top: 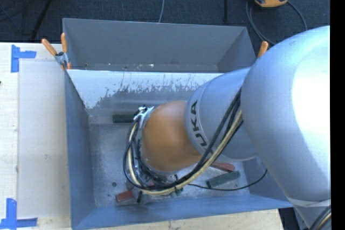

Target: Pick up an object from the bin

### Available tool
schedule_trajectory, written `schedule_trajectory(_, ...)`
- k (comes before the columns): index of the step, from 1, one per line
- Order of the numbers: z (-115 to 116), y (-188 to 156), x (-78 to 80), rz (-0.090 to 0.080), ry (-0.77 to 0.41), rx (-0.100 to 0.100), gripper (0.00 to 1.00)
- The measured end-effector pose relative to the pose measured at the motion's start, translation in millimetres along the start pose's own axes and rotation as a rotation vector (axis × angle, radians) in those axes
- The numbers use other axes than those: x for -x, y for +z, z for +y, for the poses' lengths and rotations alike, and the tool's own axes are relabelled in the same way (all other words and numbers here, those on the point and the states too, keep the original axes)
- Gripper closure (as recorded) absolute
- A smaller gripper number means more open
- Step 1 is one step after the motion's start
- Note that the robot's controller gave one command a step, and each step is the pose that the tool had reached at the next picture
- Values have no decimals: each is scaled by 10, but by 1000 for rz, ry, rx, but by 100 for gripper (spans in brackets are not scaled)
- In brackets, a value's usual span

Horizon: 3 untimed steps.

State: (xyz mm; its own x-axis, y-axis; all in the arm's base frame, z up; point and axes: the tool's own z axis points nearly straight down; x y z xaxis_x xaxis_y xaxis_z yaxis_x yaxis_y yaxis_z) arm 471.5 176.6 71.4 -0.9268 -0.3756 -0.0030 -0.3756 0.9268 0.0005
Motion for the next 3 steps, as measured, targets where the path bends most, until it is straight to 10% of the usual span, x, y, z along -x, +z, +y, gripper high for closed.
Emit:
schedule_trajectory(1, -11, -18, 54, -22, 1, -2, 0)
schedule_trajectory(2, -1, 1, -1, 0, 2, 0, 100)
schedule_trajectory(3, -11, -18, 54, -22, 3, -2, 0)
